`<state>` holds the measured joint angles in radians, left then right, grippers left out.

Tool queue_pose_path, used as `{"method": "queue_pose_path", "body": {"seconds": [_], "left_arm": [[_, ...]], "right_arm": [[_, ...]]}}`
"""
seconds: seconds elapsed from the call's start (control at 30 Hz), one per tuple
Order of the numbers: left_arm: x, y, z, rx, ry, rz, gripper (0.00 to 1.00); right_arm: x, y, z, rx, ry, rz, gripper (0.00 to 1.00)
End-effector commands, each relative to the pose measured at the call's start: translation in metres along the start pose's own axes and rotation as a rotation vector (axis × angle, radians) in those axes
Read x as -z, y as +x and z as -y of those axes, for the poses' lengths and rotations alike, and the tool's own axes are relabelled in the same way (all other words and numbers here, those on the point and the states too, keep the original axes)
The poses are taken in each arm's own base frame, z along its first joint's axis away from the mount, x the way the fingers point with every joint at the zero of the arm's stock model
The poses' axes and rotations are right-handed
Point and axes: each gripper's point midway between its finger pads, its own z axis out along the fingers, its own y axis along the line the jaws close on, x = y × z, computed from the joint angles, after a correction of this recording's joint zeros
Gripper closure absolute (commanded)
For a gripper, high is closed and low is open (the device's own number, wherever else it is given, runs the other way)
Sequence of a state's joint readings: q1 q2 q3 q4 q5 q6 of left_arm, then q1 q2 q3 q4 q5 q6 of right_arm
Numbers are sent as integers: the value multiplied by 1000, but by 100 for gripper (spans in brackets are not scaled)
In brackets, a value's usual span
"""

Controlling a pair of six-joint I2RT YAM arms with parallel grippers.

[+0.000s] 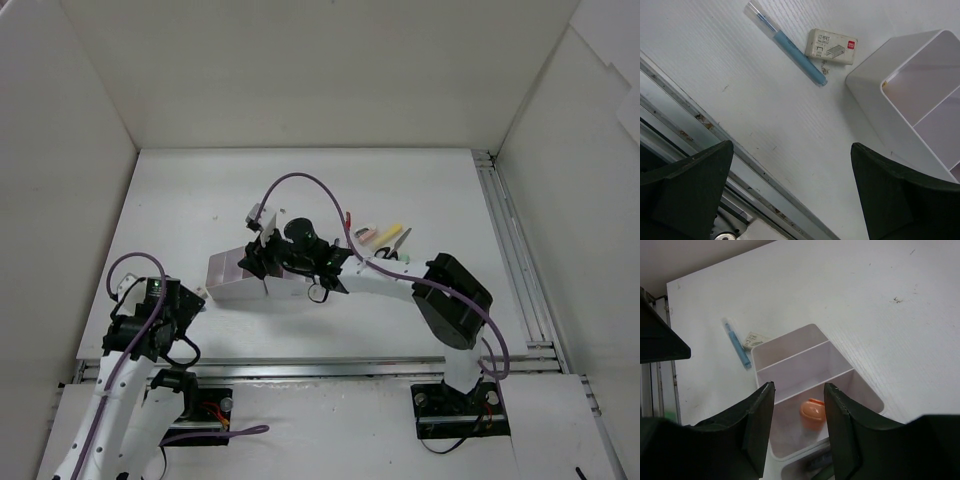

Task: Sort the stationery into containers
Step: Place the pen in the storage box, then pick up the pen from the corner of the board.

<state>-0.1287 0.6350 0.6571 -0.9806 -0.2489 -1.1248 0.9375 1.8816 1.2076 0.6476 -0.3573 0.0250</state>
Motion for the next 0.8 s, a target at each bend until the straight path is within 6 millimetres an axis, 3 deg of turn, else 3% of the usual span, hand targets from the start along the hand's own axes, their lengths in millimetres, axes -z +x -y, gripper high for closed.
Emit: {"method": "queue_pose_path", "body": {"seconds": [0.0, 0.23, 0.33, 0.37, 0.43, 0.47, 0.53, 0.57, 0.6, 0.63, 0.67, 0.73, 0.77], "left_arm": [[-2, -5, -3, 36, -39, 19, 1], [-10, -7, -13, 78, -103, 39, 1], [-14, -14, -17, 105, -145, 61, 0], [-15, -18, -17, 112, -152, 68, 1], [-18, -23, -14, 131, -151, 72, 0], [-21, -25, -9, 127, -134, 69, 0], [-25, -23, -4, 133, -117, 48, 1], [-29, -25, -8, 149, -141, 49, 0], [-31, -26, -10, 155, -153, 50, 1], [-32, -29, -12, 161, -168, 52, 1], [-35, -30, -14, 168, -182, 51, 1], [-38, -35, -15, 189, -192, 57, 1], [-42, -37, -14, 199, -194, 57, 1]], "right_arm": [[22, -83, -17, 76, -46, 209, 59], [49, -121, -32, 107, -79, 288, 44], [75, -146, -33, 156, -43, 350, 26], [80, -144, -30, 151, -13, 349, 6], [102, -159, -29, 162, 26, 392, 2], [107, -147, -19, 167, 78, 374, 2], [125, -150, -14, 160, 143, 394, 2], [131, -131, 0, 139, 218, 363, 2], [139, -127, 7, 129, 257, 363, 2], [154, -132, 9, 119, 290, 388, 2], [161, -112, 18, 87, 345, 362, 2], [189, -113, 29, 54, 431, 399, 2], [198, -95, 38, 38, 486, 376, 2]]}}
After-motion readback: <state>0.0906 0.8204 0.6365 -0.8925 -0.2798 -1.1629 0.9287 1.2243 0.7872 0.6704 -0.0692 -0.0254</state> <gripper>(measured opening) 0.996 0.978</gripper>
